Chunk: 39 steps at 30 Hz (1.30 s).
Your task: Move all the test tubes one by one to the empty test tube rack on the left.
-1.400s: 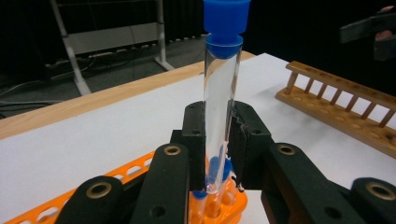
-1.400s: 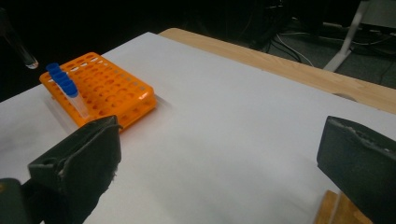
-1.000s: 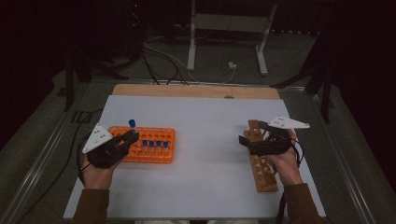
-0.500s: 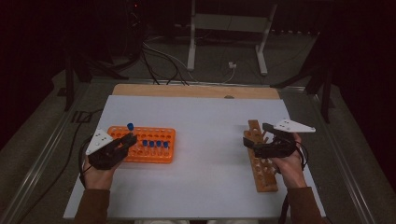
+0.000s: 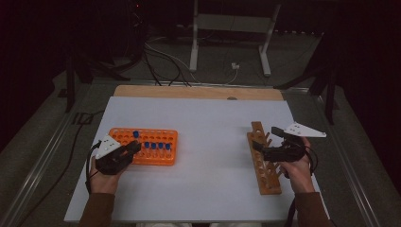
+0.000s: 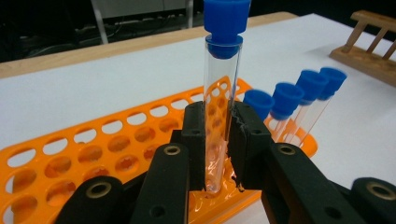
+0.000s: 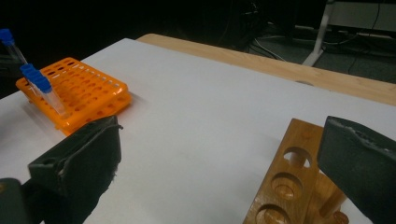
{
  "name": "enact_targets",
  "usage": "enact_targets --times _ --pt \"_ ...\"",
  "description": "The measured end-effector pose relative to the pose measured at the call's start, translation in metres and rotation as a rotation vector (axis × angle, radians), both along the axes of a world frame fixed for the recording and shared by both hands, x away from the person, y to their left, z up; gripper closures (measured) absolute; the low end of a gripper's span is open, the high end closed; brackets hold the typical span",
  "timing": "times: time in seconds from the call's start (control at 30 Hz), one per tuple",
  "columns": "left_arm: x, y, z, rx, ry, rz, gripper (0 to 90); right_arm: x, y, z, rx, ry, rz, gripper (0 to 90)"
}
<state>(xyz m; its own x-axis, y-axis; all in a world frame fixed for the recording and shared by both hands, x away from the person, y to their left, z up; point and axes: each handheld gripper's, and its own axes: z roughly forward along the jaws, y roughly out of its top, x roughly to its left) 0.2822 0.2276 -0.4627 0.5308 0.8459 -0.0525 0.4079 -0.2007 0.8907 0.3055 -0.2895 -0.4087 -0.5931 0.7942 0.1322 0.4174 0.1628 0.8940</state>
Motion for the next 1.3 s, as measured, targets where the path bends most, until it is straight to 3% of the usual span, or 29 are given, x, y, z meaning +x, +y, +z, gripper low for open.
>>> enact_targets --times 0.37,1.3 --pt "0.002 -0.001 -0.013 0.035 0.044 0.003 77.9 -0.001 -0.001 -0.007 0.008 0.010 0.001 0.0" --pt "0.003 -0.004 -0.023 0.082 0.081 -0.001 78.0 -0.003 -0.008 -0.010 0.016 0.013 -0.012 0.0"
